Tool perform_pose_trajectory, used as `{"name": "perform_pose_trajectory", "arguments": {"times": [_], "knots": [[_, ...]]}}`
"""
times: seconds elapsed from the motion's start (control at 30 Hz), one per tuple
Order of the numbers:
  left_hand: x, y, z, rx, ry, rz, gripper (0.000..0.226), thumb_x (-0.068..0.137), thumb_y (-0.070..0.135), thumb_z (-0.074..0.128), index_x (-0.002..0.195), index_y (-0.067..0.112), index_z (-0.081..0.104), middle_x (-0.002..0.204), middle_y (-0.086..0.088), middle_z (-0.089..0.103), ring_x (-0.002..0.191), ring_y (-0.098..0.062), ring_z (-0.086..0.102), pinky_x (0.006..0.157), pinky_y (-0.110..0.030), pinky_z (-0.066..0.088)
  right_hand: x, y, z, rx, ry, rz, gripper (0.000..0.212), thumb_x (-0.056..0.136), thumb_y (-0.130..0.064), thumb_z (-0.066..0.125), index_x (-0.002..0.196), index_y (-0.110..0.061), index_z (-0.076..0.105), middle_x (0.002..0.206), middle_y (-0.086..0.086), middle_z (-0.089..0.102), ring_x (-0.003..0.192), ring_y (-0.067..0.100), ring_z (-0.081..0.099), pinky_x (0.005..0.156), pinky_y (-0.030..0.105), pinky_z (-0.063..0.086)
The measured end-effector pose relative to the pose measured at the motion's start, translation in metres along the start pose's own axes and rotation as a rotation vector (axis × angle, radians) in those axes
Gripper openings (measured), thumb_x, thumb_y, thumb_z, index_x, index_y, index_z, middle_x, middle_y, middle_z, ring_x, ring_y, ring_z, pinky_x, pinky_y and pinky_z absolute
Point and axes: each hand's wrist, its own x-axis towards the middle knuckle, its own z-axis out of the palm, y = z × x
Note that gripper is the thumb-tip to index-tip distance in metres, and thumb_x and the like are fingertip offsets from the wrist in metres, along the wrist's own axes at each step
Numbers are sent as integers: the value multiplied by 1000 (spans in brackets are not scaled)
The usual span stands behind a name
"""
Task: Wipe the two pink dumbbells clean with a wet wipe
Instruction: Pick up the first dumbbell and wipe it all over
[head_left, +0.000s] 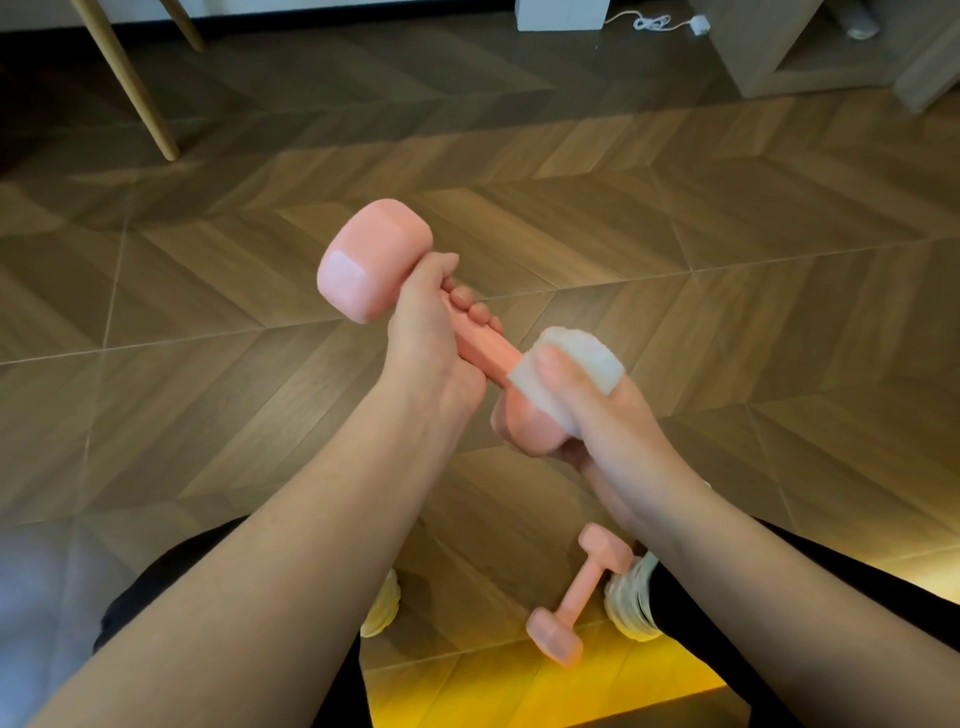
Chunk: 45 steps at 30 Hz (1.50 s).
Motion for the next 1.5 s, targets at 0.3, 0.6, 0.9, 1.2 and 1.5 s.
{"name": "perform_pose_trajectory", "arguments": {"times": [0.3,0.6,0.9,1.2,1.5], "knots": [[1,-1,4,-17,-27,41,30,91,17,57,67,20,38,47,8,35,37,-10,34,45,-22,35,2,-10,-4,272,33,154,27,100,-34,49,117,-24,66,123,18,63,105,28,64,76,42,59],[4,-2,-3,-24,28,58,27,92,12,56,69,16,44,52,4,46,43,-9,46,48,-23,41,2,-10,-5,194,-219,61,52,75,-25,76,122,-28,54,115,8,63,101,25,66,84,52,58],[4,-3,-3,-82,35,-3,30,93,19,58,70,19,39,47,7,38,37,-8,37,49,-22,37,0,-8,2,-83,-98,-251,33,77,-35,70,108,-36,58,95,-17,65,82,2,66,65,22,55],[4,8,-5,-107,27,4,31,94,18,56,69,20,37,46,8,35,36,-8,34,44,-19,35,1,-13,-9,-88,-327,-230,50,82,-22,68,125,-43,54,105,-13,58,90,7,62,74,27,55],[0,1,-4,-79,31,-24,31,93,18,55,69,20,36,49,8,34,38,-8,33,50,-24,34,-1,-10,8,-80,-127,-263,39,80,-21,78,110,-32,56,84,-28,63,82,1,66,64,24,59]]}}
